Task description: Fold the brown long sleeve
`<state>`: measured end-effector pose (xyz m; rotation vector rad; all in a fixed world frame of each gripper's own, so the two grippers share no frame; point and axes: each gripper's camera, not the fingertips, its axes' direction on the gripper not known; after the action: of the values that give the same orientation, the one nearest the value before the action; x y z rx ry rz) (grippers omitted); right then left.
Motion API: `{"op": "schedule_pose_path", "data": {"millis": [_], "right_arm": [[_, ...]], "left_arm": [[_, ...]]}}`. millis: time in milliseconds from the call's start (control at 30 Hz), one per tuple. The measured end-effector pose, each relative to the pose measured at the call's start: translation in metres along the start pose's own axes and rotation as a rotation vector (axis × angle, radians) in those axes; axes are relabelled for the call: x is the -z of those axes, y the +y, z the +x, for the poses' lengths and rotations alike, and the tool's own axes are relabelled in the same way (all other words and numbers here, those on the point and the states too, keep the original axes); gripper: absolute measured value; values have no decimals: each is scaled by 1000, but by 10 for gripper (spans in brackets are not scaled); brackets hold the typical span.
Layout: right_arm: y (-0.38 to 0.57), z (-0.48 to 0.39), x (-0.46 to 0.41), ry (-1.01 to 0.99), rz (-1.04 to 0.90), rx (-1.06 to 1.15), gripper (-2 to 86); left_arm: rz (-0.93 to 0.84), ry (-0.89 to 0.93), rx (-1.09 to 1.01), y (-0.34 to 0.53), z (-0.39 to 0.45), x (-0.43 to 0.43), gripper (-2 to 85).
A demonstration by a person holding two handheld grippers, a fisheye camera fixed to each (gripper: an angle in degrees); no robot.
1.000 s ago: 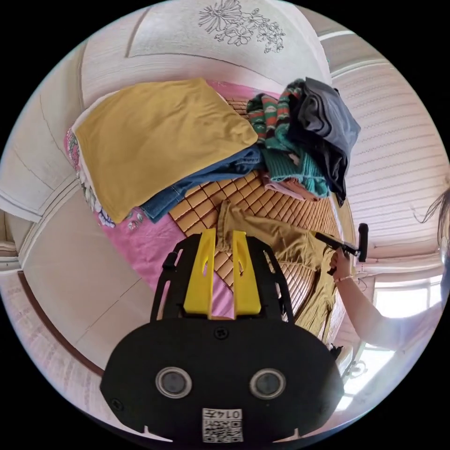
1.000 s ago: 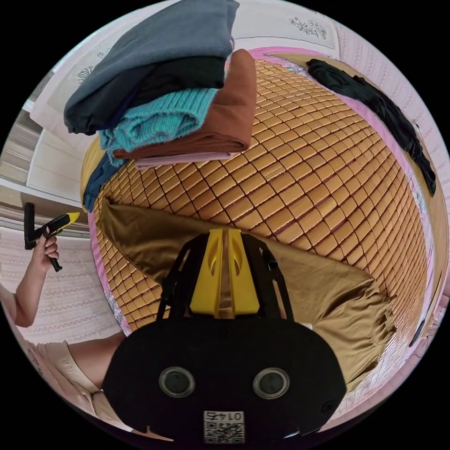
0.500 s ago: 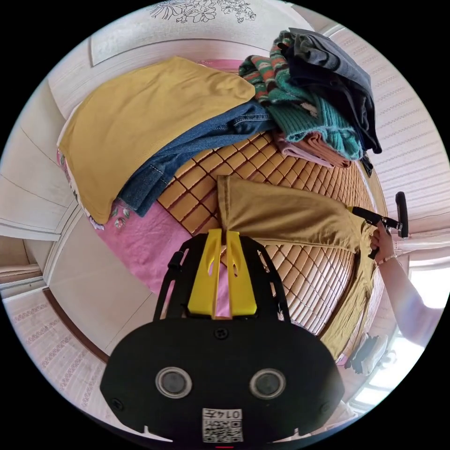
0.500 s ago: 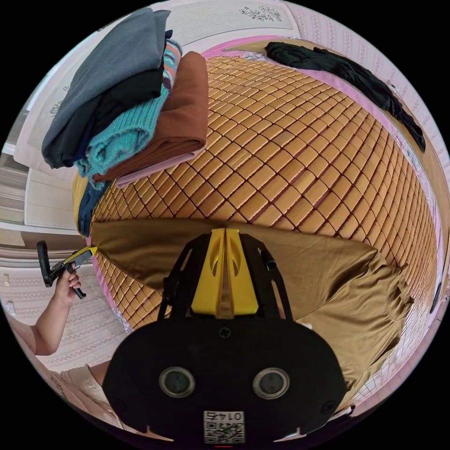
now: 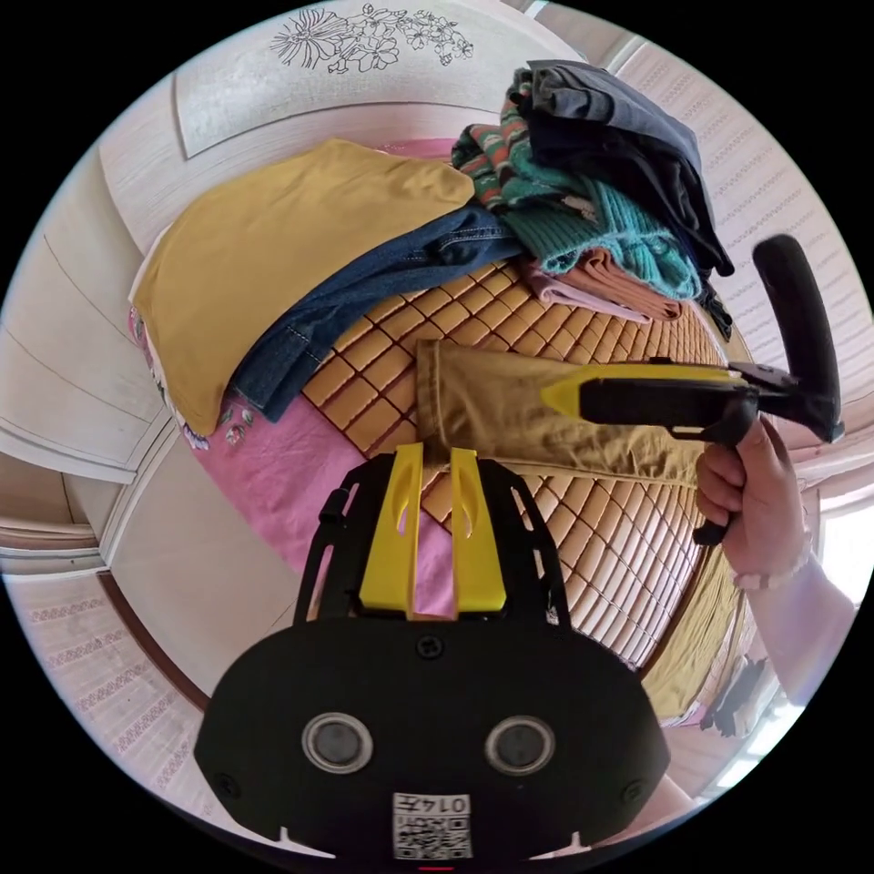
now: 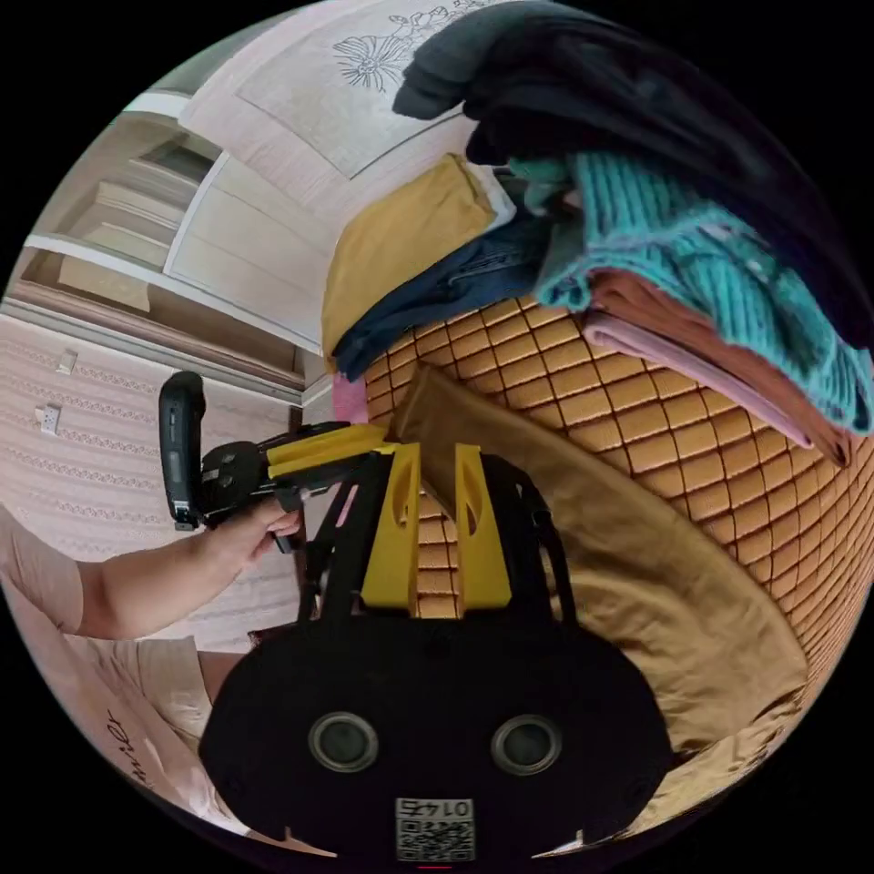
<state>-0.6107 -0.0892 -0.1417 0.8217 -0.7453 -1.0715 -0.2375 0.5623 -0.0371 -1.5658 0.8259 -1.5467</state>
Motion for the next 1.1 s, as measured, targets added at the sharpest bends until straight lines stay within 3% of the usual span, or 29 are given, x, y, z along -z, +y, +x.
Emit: {"op": "schedule_pose_path", "data": {"millis": [233, 400, 633, 733, 900, 1100], "right_arm": [[-28, -47, -42, 136, -68, 70, 108], [-8, -53, -62, 284, -113, 71, 28], [36, -28, -47, 110, -111, -7, -3], [74, -21, -18, 69, -26, -34, -1], [190, 14, 67, -124, 250, -175, 0], [390, 60, 180, -207, 512, -400, 1]], "left_arm": [[84, -55, -135, 18, 24, -2, 56], [149, -57, -142, 31, 32, -5, 56], [129, 0, -135, 30, 41, -11, 5], [139, 31, -144, 28, 51, -2, -2], [214, 251, -309, 36, 99, 29, -4], [222, 582, -591, 54, 230, 44, -3]]}}
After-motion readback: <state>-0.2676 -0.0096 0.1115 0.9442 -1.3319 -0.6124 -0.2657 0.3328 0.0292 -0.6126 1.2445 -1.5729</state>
